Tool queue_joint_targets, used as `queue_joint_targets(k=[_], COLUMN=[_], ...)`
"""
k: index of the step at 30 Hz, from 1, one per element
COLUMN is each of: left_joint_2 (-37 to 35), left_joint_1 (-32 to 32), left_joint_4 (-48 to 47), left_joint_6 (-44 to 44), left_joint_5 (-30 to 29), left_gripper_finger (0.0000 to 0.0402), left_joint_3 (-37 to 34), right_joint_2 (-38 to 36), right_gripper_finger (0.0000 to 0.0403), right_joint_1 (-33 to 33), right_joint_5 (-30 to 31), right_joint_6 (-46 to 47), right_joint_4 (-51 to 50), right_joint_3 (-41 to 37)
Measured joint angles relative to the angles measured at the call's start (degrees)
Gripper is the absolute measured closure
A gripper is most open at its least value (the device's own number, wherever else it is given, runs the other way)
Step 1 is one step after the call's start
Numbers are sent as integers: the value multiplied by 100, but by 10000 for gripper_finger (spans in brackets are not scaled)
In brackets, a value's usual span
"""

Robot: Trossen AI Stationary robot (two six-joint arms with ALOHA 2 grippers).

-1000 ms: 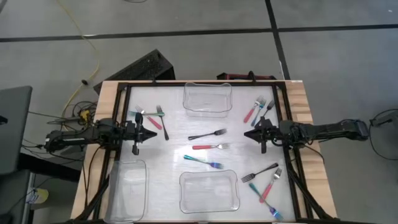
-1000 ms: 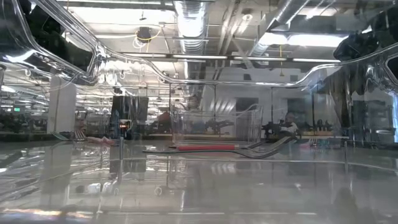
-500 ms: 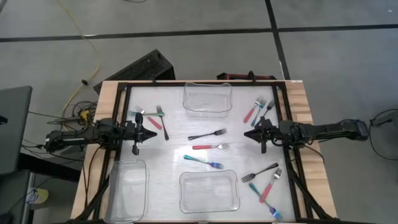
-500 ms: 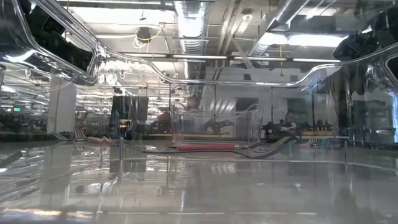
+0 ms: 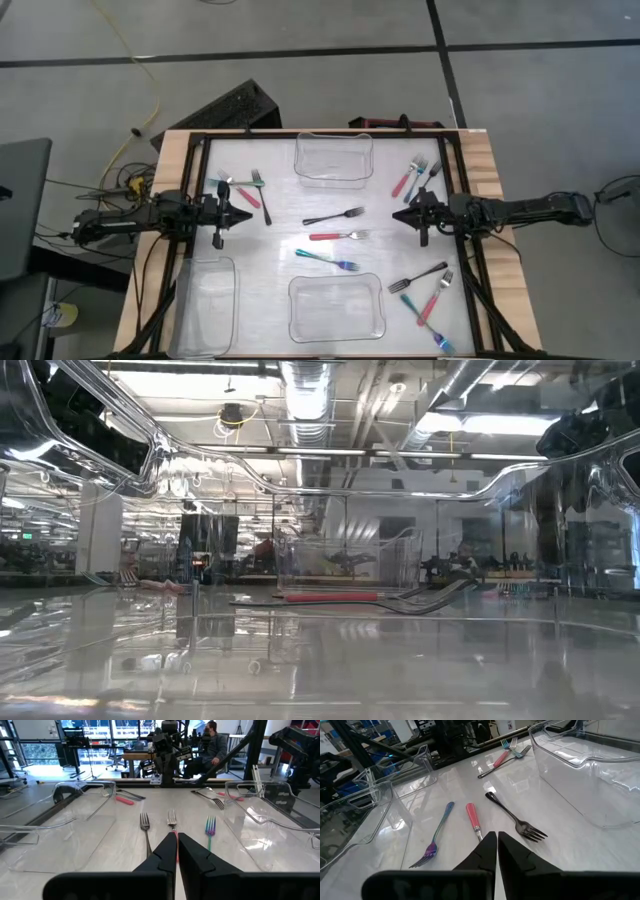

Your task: Sort silverware by color (type)

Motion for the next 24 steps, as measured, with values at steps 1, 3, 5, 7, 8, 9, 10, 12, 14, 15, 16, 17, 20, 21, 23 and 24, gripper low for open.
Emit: queue_joint_targets(k=[1, 3, 5, 7, 8, 9, 10, 12, 14, 15, 16, 17, 20, 21, 23, 24], left_joint_2=[0, -1, -2, 0, 0, -2, -2, -1, -1, 0, 0, -2, -1, 0, 0, 4], left_joint_1=[-1, -2, -2, -1, -2, -2, -1, -2, -2, -2, -2, -2, -1, 0, -1, -2], left_joint_4=[1, 0, 2, 0, 2, 2, 2, 4, 35, 87, 144, 188, 188, 185, 154, 142], left_joint_6=[0, 0, 0, 0, 2, 0, 0, -147, -905, -1528, -2184, -2766, -4036, -4429, -4988, -5125], left_joint_5=[0, 1, 0, 2, 0, 2, 1, 2, 46, 79, 78, 46, -362, -466, -724, -841], left_gripper_finger=[402, 402, 402, 402, 402, 402, 402, 402, 402, 402, 402, 401, 402, 402, 402, 402], left_joint_3=[0, 0, 0, 0, 0, 0, 0, 1, 0, 2, 0, 0, 0, 0, 0, 0], right_joint_2=[-2, -2, -1, -2, -1, -1, 0, 0, -2, 0, -1, 0, 0, -2, -2, 0], right_gripper_finger=[360, 360, 360, 360, 360, 360, 360, 360, 360, 360, 360, 360, 360, 360, 360, 360], right_joint_1=[-2, 1, -1, -2, -2, -1, -1, 0, -1, -2, -2, -5, -8, -8, -8, -10], right_joint_5=[0, 1, 0, 0, 0, 0, 0, 0, 0, 0, 1, 8, 33, 47, 80, 95], right_joint_6=[0, 0, 2, 0, 2, 1, 0, 2, 0, 0, 0, 0, 0, 0, 0, 0], right_joint_4=[-2, 0, -1, 0, -1, 0, 0, -1, -2, -2, -2, 0, 0, 2, 17, 50], right_joint_3=[-2, 1, -2, -2, -2, 0, 0, 0, -1, 1, -2, -1, 1, 1, 1, 1])
